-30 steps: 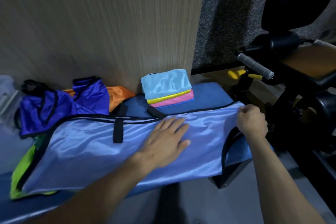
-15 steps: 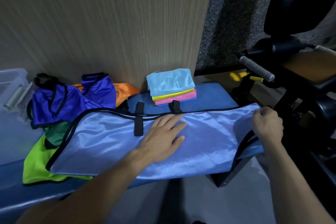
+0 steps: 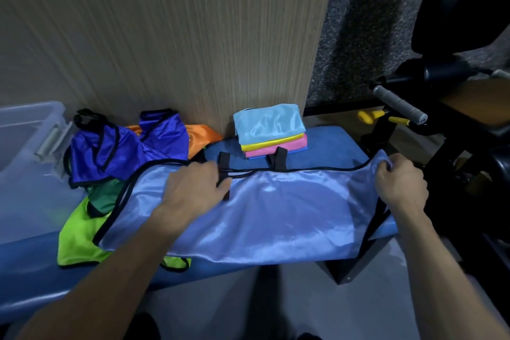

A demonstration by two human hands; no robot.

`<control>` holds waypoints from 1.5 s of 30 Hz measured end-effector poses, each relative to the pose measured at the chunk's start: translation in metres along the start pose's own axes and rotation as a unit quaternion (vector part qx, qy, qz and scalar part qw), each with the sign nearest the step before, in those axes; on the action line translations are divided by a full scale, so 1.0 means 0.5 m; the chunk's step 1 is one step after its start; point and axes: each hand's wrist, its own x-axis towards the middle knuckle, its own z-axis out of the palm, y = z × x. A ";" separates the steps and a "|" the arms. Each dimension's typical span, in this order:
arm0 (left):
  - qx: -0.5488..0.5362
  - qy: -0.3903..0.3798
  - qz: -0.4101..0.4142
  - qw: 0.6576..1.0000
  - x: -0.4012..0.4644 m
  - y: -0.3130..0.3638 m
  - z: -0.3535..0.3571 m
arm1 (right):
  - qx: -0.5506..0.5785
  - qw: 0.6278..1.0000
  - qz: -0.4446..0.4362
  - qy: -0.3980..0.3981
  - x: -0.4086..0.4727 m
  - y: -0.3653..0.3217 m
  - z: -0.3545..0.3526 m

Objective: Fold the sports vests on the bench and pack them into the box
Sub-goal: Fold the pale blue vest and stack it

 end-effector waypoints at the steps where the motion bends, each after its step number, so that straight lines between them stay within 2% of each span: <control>1: 0.036 -0.042 -0.040 0.998 -0.005 -0.012 -0.005 | -0.002 1.000 -0.004 0.003 -0.001 -0.003 0.002; 3: 0.015 -0.096 -0.071 0.993 -0.008 -0.025 0.009 | -0.003 1.000 -0.005 0.010 -0.004 -0.007 0.007; 6: -0.129 -0.108 -0.105 0.980 0.001 -0.028 0.037 | 0.004 1.000 -0.006 0.017 -0.010 -0.016 0.011; 9: -0.290 -0.131 -0.131 0.939 0.014 -0.017 0.041 | 0.011 1.000 -0.008 0.022 -0.015 -0.022 0.011; 10: -0.373 -0.130 -0.161 0.904 0.017 -0.011 0.039 | 0.015 1.000 -0.007 0.022 -0.015 -0.022 0.010; 11: -0.473 -0.127 -0.198 0.849 0.020 -0.005 0.035 | 0.018 1.000 -0.004 0.023 -0.016 -0.022 0.009; 13: -0.654 -0.108 -0.241 0.709 0.025 0.008 0.017 | 0.028 0.999 0.005 0.026 -0.015 -0.020 0.003; 14: -0.711 -0.094 -0.242 0.653 0.032 0.012 0.015 | 0.037 0.999 0.011 0.029 -0.014 -0.018 0.000; 15: -0.742 -0.075 -0.238 0.623 0.039 0.016 0.018 | 0.048 0.998 0.019 0.031 -0.013 -0.016 -0.004; 16: -0.749 -0.053 -0.230 0.619 0.043 0.021 0.026 | 0.058 0.997 0.028 0.033 -0.011 -0.014 -0.007; 17: -0.733 -0.029 -0.215 0.645 0.042 0.028 0.037 | 0.069 0.996 0.035 0.035 -0.010 -0.011 -0.011; 18: -0.696 -0.005 -0.190 0.693 0.039 0.035 0.050 | 0.080 0.995 0.038 0.036 -0.009 -0.007 -0.013; 19: -0.643 0.020 -0.147 0.751 0.031 0.042 0.063 | 0.090 0.995 0.040 0.036 -0.009 -0.004 -0.014; 21: -0.453 0.092 -0.014 0.886 0.013 0.051 0.087 | 0.097 0.994 0.041 0.034 -0.009 0.001 -0.014; 22: -0.344 0.126 0.072 0.928 0.006 0.054 0.097 | 0.098 0.994 0.042 0.033 -0.009 0.003 -0.013; 23: -0.260 0.137 0.161 0.942 0.003 0.057 0.106 | 0.100 0.994 0.042 0.032 -0.010 0.005 -0.013; 25: -0.165 0.080 0.291 0.939 -0.004 0.070 0.120 | 0.111 0.992 0.040 0.034 -0.012 0.004 -0.014; 26: -0.132 0.033 0.320 0.938 -0.006 0.080 0.127 | 0.120 0.991 0.041 0.037 -0.012 0.004 -0.016; 28: -0.069 -0.045 0.330 0.940 -0.007 0.103 0.138 | 0.147 0.987 0.045 0.051 -0.010 0.008 -0.027; 30: -0.040 -0.092 0.328 0.939 -0.002 0.128 0.142 | 0.178 0.980 0.051 0.078 -0.002 0.017 -0.051; 36: -0.074 -0.158 0.354 0.919 0.003 0.233 0.144 | 0.154 0.969 0.078 0.179 0.008 0.049 -0.152; 38: -0.098 -0.162 0.364 0.912 0.009 0.260 0.138 | 0.161 0.964 0.087 0.192 -0.005 0.040 -0.176; 41: -0.118 -0.112 0.392 0.906 0.021 0.248 0.117 | 0.184 0.967 0.074 0.163 -0.027 -0.009 -0.184; 43: -0.132 -0.057 0.425 0.894 0.018 0.202 0.094 | 0.179 0.975 0.026 0.132 -0.040 -0.054 -0.171; 45: -0.138 -0.011 0.403 0.905 0.018 0.141 0.062 | 0.163 0.980 -0.041 0.102 -0.054 -0.102 -0.151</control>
